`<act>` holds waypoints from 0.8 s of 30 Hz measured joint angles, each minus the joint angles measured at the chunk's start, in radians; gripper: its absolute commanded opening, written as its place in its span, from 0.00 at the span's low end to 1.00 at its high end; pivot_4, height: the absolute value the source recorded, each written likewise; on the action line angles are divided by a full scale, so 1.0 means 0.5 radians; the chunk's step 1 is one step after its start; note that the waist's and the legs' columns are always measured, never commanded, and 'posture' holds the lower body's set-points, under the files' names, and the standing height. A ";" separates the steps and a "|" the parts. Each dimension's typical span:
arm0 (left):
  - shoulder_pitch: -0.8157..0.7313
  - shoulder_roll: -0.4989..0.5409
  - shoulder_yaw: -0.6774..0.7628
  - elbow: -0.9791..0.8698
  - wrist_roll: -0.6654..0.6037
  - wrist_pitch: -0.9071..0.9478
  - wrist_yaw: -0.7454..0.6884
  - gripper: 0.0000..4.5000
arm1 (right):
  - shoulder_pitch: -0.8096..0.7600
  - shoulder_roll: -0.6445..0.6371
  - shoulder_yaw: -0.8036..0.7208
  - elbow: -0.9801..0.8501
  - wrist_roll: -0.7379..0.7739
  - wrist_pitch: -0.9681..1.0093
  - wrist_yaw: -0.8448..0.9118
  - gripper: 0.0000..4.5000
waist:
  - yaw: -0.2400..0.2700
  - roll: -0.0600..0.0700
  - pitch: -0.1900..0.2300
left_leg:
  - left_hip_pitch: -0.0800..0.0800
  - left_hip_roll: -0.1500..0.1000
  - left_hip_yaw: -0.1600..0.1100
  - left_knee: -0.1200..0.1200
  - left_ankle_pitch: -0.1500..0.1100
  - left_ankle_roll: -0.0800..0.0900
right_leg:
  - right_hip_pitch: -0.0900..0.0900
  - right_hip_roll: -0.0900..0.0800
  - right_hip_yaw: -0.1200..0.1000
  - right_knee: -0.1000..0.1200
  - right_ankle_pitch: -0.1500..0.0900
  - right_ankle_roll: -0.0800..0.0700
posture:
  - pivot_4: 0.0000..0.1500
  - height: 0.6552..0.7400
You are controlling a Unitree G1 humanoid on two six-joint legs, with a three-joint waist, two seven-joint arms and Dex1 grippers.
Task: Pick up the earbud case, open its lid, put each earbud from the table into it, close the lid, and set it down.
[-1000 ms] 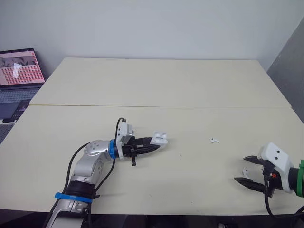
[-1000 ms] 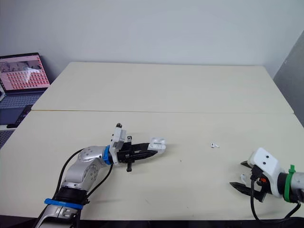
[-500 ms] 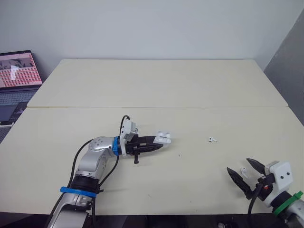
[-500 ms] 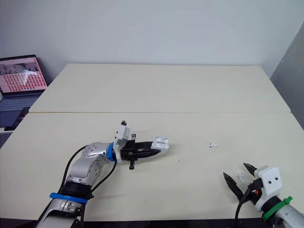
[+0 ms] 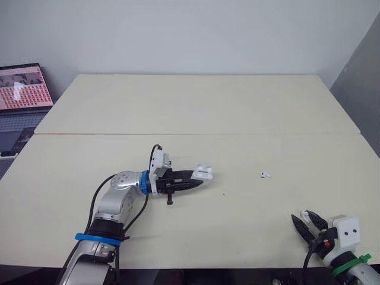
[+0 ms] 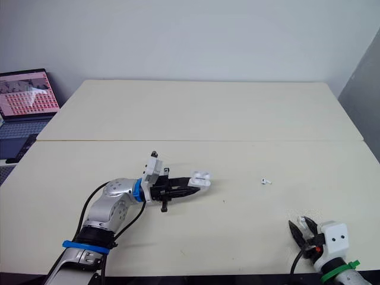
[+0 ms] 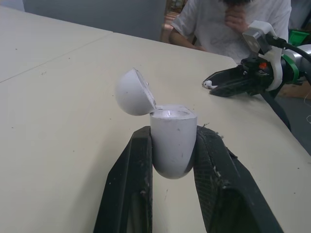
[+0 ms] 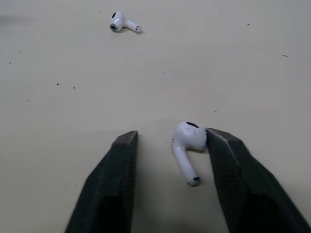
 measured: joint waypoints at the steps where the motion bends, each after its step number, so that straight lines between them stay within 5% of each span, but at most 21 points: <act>1: 0.000 0.000 0.000 0.000 0.001 -0.003 -0.003 0.17 | -0.001 -0.016 0.000 0.012 0.002 -0.016 0.012 0.21 | 0.000 0.000 0.000 | 0.000 0.000 0.000 0.000 0.000 0.000 | 0.000 0.000 0.000 0.000 0.000 0.000 | 1.00 1.00; 3: 0.000 0.000 0.000 0.004 0.003 -0.008 -0.009 0.17 | -0.018 -0.082 0.003 0.054 0.001 -0.059 0.056 0.08 | 0.000 0.001 0.000 | 0.001 0.000 0.002 0.000 0.000 0.000 | 0.000 0.000 0.000 0.000 0.000 0.000 | 1.00 1.00; 8: 0.002 0.000 0.003 0.009 0.010 -0.034 -0.011 0.17 | -0.122 -0.414 0.009 0.187 -0.012 -0.143 0.279 0.08 | -0.002 0.001 -0.001 | 0.004 -0.002 0.009 0.000 0.000 0.000 | 0.002 0.000 0.003 0.001 0.000 0.000 | 1.00 1.00; 15: 0.017 -0.026 0.000 0.050 0.029 -0.061 -0.009 0.17 | -0.597 -1.341 0.412 0.568 -0.161 -0.703 1.288 0.08 | -0.013 -0.002 0.001 | 0.017 0.000 0.017 0.000 -0.001 0.001 | 0.016 0.010 0.003 -0.003 0.000 0.001 | 1.00 1.00; 20: 0.061 -0.023 0.017 0.001 0.031 -0.072 0.037 0.17 | -1.166 -1.414 0.725 0.922 -0.223 -0.982 1.660 0.08 | -0.009 -0.003 0.002 | 0.017 0.002 0.010 0.000 0.000 0.001 | 0.016 0.002 0.002 -0.003 0.000 0.001 | 1.00 1.00; 24: 0.133 -0.012 0.037 -0.057 0.030 -0.067 0.077 0.17 | -1.325 -1.414 0.832 1.082 -0.224 -1.090 1.794 0.08 | 0.002 -0.004 0.002 | 0.016 0.000 0.007 0.001 0.000 0.001 | 0.016 -0.002 0.002 -0.004 0.000 0.001 | 1.00 1.00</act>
